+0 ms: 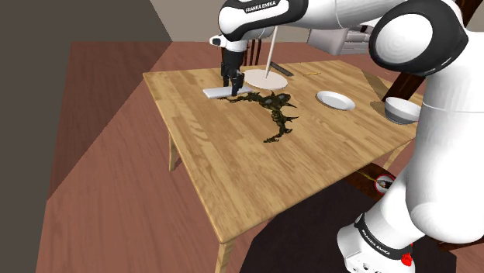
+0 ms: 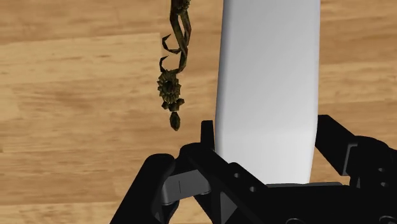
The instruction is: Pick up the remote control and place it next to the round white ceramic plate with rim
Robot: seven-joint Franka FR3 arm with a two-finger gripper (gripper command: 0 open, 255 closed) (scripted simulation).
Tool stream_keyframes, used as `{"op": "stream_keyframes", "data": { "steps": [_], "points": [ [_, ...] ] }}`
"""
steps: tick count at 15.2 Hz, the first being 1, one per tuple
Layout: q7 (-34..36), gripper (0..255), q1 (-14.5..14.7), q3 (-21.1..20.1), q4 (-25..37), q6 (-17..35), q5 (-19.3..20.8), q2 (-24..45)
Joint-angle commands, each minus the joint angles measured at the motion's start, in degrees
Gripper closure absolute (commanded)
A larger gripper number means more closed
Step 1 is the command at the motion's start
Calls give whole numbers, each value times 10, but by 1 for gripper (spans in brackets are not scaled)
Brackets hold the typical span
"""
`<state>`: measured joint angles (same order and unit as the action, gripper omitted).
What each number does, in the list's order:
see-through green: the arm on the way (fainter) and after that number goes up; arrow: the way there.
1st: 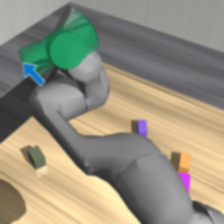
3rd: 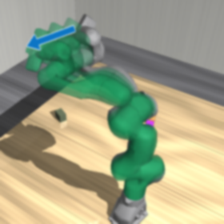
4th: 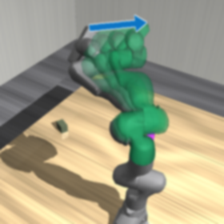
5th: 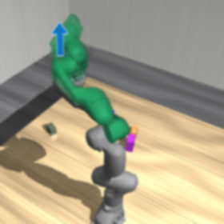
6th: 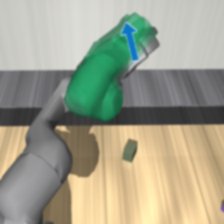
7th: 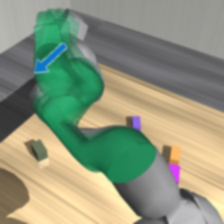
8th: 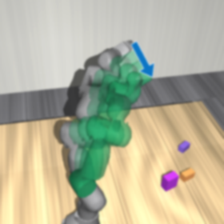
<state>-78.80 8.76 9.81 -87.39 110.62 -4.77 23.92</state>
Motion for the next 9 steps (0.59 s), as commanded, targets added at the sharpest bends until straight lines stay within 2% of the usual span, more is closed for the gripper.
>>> {"op": "stream_keyframes", "data": {
  "steps": [1, 9],
  "points": [
    [-18, 255, -10, 6, -41, 15, 2, -26],
    [-101, 255, -57, 39, -161, 51, 9, -110]
  ]
}}
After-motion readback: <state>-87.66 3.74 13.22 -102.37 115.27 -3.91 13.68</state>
